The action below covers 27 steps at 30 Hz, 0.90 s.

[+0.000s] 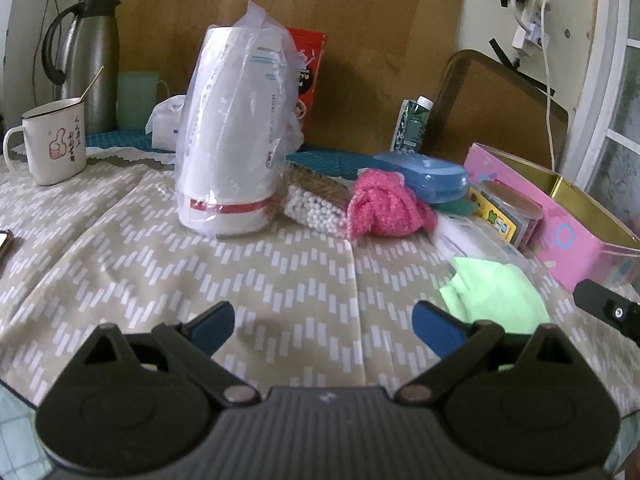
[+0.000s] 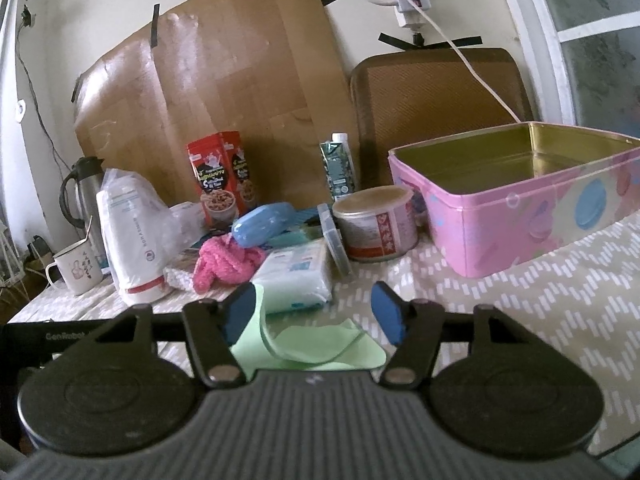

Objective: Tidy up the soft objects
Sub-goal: 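Move the left tool toward the light green cloth, then grasp the light green cloth with the left gripper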

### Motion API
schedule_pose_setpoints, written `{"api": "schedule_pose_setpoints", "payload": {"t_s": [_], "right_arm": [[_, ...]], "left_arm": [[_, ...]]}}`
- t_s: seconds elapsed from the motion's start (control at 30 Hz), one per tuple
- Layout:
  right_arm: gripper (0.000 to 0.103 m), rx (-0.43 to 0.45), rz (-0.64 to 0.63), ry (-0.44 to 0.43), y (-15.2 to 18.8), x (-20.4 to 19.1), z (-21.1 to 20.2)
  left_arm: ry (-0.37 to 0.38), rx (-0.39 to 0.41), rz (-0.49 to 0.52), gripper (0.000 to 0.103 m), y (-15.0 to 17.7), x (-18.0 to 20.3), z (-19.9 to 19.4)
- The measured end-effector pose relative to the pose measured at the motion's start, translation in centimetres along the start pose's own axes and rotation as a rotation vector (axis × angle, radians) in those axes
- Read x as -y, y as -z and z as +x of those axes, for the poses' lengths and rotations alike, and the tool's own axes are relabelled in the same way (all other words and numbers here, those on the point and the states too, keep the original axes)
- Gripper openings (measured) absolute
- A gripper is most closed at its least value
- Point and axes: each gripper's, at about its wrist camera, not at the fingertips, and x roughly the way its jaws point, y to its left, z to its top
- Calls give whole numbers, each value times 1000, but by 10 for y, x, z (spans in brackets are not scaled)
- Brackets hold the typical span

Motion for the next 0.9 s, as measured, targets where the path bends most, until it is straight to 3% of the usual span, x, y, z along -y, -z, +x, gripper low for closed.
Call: {"api": "schedule_pose_setpoints", "payload": {"t_s": [0.7, 0.9], "right_arm": [[59, -6, -13, -24, -1, 0, 0], [51, -20, 5, -27, -5, 12, -3]], "left_arm": [[36, 10, 53, 99, -3, 4, -2], [133, 34, 27, 89, -17, -3, -8]]}}
